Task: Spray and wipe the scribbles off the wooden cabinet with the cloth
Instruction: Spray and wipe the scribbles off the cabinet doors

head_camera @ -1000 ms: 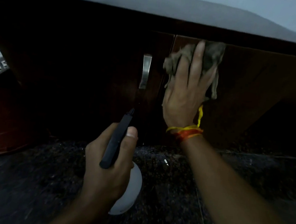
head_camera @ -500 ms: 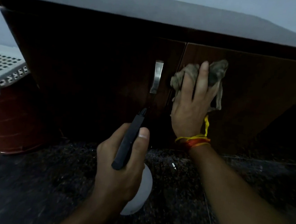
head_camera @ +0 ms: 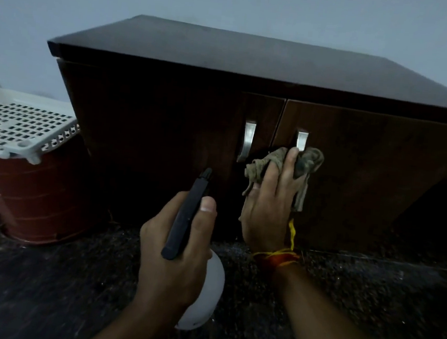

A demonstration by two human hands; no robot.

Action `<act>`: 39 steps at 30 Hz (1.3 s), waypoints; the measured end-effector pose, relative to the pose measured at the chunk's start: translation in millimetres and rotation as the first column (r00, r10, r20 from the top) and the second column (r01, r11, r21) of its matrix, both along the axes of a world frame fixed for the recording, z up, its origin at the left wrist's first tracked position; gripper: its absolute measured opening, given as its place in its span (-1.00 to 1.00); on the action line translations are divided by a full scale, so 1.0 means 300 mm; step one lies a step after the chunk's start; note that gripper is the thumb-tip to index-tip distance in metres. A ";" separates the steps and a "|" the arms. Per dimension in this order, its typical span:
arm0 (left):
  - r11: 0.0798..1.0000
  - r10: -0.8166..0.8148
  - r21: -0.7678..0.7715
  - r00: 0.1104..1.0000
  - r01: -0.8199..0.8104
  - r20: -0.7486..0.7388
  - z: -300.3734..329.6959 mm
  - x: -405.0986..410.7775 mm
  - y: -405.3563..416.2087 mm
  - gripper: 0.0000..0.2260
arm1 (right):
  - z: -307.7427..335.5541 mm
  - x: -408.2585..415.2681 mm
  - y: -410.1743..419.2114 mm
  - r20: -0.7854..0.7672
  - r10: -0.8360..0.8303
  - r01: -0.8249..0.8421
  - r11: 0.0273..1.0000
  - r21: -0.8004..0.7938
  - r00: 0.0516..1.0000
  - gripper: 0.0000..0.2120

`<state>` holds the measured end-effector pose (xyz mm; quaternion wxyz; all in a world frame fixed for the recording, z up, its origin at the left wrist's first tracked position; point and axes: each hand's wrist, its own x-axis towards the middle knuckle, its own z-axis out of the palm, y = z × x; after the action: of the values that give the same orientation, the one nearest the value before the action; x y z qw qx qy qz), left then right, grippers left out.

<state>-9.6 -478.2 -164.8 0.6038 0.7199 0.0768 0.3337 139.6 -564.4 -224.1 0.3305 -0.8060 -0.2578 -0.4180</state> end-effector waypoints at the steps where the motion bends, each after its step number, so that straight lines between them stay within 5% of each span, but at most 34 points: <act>1: 1.000 -0.003 -0.004 1.000 0.003 0.005 0.003 -0.003 0.003 -0.62 | -0.008 -0.004 0.002 0.047 -0.009 0.011 0.999 -0.044 0.999 -0.62; 5: 1.000 0.009 0.007 0.999 -0.010 0.040 0.008 -0.010 0.022 -0.51 | -0.010 0.014 0.048 0.168 0.061 -0.022 0.973 -0.228 0.984 -0.51; 10: 0.999 0.042 0.010 0.998 -0.043 0.050 0.014 -0.009 0.035 -0.63 | 0.110 0.096 0.125 0.299 -0.065 0.131 0.969 -0.207 0.952 -0.49; 14: 1.000 0.023 -0.008 0.999 -0.023 0.047 0.027 -0.019 0.042 -0.52 | 0.055 0.093 0.103 0.357 -0.084 0.194 0.938 -0.287 0.930 -0.47; 18: 0.999 0.034 -0.011 0.997 -0.034 0.071 0.038 -0.033 0.061 -0.46 | 0.018 0.092 0.042 0.339 0.005 0.165 0.867 -0.470 0.941 -0.35; 27: 0.999 0.034 -0.016 0.993 -0.032 0.111 0.079 -0.018 0.051 -0.43 | 0.069 0.086 0.016 0.290 0.031 0.132 0.840 -0.527 0.957 -0.43; 30: 0.999 0.008 -0.035 0.995 -0.005 0.104 0.080 -0.023 0.039 -0.40 | 0.023 0.071 -0.014 0.211 0.070 0.084 0.763 -0.641 0.975 -0.32; 36: 0.999 -0.017 -0.034 0.999 0.018 0.038 0.090 -0.018 0.039 -0.67 | 0.069 0.011 -0.065 0.015 0.129 -0.085 0.729 -0.679 0.992 -0.56; 39: 0.995 -0.014 -0.095 1.000 0.016 0.023 0.125 -0.010 0.053 -0.73 | 0.089 -0.050 -0.074 -0.243 0.173 -0.282 0.792 -0.542 0.954 -0.34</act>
<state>-12.6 -462.3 -127.3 0.6408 0.6871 0.0804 0.3330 124.4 -586.7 -197.4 0.1442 -0.8650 -0.4352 -0.2038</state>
